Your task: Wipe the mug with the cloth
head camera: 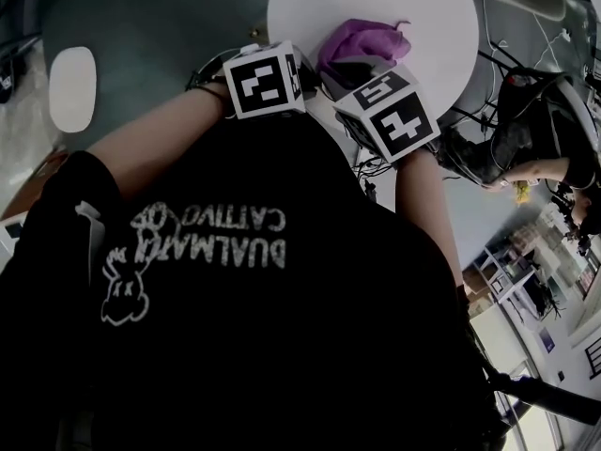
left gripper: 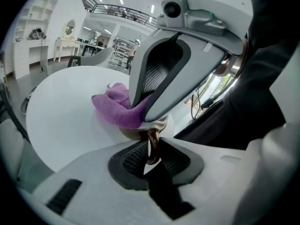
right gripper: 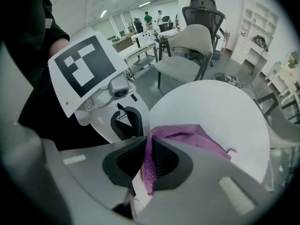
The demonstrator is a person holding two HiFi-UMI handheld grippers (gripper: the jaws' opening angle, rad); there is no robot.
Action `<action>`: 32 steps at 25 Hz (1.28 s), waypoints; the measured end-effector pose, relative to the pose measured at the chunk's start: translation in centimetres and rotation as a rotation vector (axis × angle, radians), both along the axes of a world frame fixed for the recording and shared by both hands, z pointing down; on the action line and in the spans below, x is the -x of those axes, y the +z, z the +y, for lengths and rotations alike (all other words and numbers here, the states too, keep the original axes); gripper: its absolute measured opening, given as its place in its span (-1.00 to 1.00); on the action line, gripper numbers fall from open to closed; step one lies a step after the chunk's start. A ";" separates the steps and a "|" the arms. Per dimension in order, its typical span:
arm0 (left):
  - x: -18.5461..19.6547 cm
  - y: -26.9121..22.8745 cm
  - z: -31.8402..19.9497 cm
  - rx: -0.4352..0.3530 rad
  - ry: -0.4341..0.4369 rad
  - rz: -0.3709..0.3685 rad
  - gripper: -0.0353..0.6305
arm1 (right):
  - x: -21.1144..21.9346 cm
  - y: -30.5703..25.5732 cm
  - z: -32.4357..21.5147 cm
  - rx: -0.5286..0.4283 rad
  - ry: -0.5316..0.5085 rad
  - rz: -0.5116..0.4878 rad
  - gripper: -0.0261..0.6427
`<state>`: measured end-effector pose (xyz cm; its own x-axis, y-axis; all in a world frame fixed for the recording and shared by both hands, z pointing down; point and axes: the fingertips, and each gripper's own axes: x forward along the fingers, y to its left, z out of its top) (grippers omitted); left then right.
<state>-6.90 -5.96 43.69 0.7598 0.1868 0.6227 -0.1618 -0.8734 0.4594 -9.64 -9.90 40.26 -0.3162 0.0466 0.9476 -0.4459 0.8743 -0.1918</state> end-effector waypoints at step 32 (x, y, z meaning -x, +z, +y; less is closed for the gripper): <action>-0.8 -0.5 -0.3 -0.037 0.012 0.030 -0.68 | 0.1 1.3 -0.6 0.308 -0.103 0.206 -0.82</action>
<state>-6.13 -6.30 43.18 0.7760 0.1734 0.6064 -0.1379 -0.8915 0.4315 -9.70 -10.45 41.52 -0.0993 0.3604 0.9275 -0.4157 0.8318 -0.3678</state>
